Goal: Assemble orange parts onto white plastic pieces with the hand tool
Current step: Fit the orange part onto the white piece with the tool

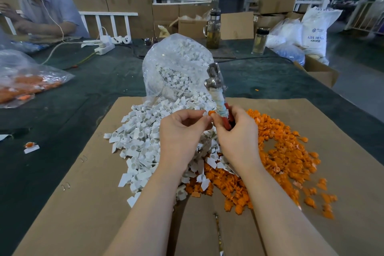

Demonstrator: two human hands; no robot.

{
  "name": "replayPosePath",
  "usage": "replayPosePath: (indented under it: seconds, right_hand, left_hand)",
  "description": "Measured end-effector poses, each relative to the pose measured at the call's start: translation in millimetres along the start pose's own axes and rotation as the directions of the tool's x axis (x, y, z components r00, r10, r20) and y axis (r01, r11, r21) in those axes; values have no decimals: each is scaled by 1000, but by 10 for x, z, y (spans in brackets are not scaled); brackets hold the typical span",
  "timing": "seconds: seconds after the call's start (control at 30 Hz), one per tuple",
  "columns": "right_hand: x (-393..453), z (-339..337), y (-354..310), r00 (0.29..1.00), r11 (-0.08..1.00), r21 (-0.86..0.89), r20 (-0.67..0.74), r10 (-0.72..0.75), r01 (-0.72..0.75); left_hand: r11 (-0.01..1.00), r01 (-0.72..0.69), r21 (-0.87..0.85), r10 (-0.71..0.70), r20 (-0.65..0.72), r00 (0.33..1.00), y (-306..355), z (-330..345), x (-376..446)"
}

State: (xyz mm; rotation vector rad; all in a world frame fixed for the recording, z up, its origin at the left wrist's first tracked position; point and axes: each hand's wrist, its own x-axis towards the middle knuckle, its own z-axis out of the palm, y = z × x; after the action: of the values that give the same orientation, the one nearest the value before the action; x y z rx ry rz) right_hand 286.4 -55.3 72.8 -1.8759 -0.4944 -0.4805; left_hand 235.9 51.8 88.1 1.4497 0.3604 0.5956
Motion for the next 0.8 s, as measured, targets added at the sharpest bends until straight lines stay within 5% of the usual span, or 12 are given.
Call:
replayPosePath:
  seconds: [0.43,0.6,0.8]
  right_hand:
    - [35,-89,-48,980,998,16,190,53,-58]
    - [48,-168,-63,950,978,118,286,130,-169]
    - [67,-257,-39,917,988,47,381,117,-146]
  left_hand:
    - [987,-88,137,99,-78,992,-23,10,-1]
    - [996,-58,72,62,-54,997,8,-30,32]
    - [997,-66,35,69,-73,995,13,-70,62]
